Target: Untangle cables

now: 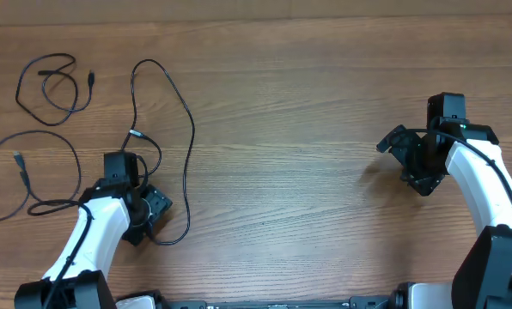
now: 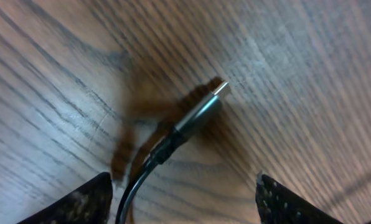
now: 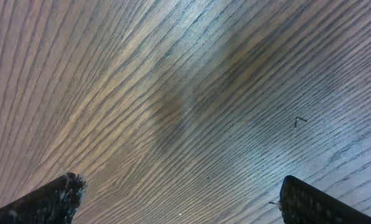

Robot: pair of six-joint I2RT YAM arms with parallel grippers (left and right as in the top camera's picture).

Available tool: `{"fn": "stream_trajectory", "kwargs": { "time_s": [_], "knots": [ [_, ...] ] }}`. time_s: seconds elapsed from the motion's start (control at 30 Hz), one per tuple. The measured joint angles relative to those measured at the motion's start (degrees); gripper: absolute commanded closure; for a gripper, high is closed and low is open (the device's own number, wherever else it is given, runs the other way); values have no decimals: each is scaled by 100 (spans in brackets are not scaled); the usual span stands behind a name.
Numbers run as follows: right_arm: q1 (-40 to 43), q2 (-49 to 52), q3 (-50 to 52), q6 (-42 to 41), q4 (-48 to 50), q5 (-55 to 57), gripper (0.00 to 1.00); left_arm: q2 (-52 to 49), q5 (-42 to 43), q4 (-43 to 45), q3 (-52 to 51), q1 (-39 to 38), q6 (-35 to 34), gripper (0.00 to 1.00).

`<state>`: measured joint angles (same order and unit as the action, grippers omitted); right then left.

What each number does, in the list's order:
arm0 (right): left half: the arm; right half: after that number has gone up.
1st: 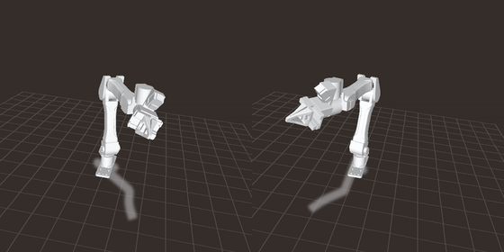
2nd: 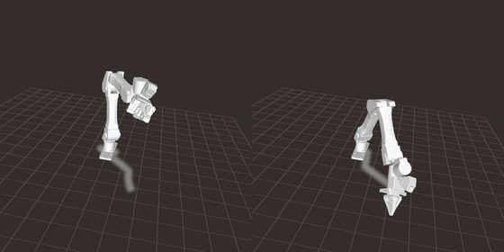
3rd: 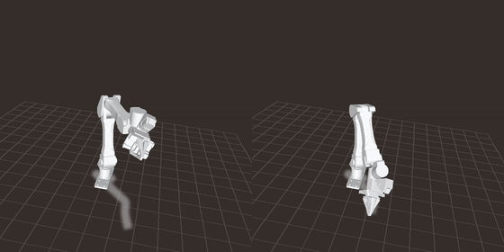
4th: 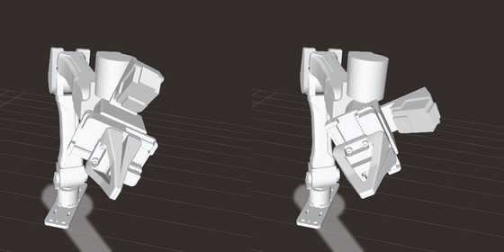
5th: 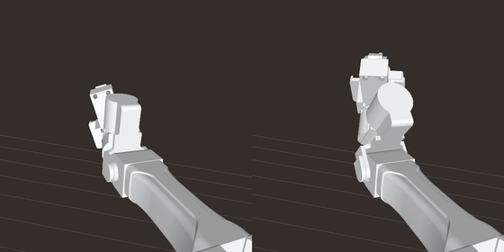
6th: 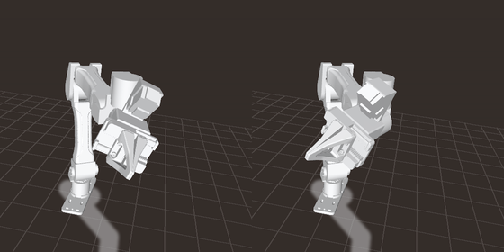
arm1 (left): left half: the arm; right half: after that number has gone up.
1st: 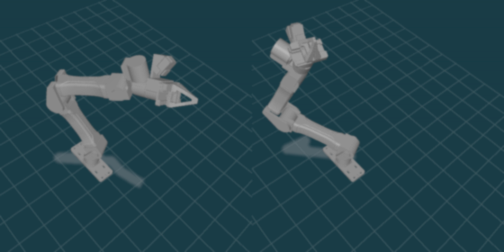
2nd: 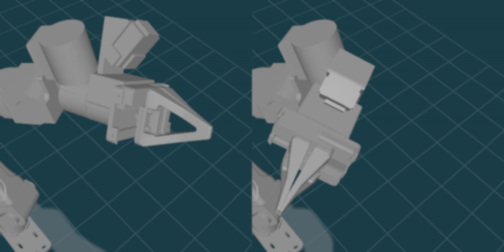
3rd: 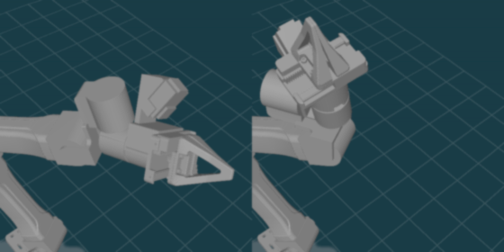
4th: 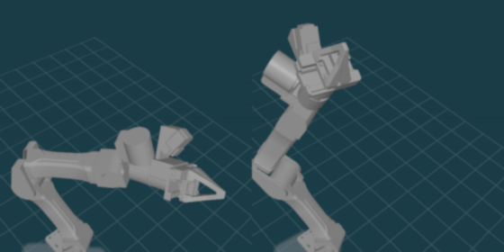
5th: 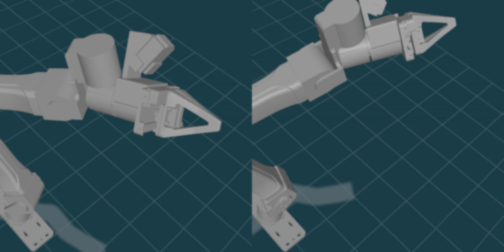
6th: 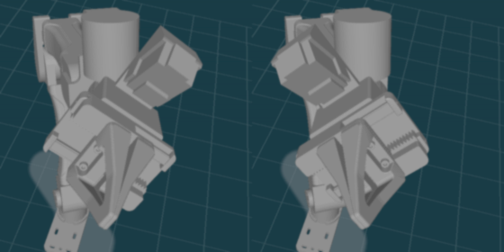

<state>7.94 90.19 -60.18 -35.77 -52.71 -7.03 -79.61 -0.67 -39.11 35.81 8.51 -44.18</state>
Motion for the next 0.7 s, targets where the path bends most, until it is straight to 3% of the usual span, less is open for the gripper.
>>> {"fn": "stream_trajectory", "kwargs": {
  "time_s": [0.13,0.3,0.47,0.5,0.57,0.6,0.7],
  "knots": [
    [2,0,0,0,4,2,0,13,-17,94,-155,0,-57,66],
    [0,0,0,-2,4,0,0,17,-35,164,-177,11,-87,73],
    [0,0,0,-2,4,2,0,17,-35,188,-181,11,-87,72],
    [0,0,0,-2,0,4,0,17,-33,190,-181,11,-87,75],
    [0,0,0,0,0,0,0,17,-39,190,-181,11,-94,92],
    [2,0,0,0,0,0,0,17,-48,190,-184,11,-98,95],
    [0,0,0,0,2,0,0,22,-79,208,-197,11,-87,96]
  ]
}}
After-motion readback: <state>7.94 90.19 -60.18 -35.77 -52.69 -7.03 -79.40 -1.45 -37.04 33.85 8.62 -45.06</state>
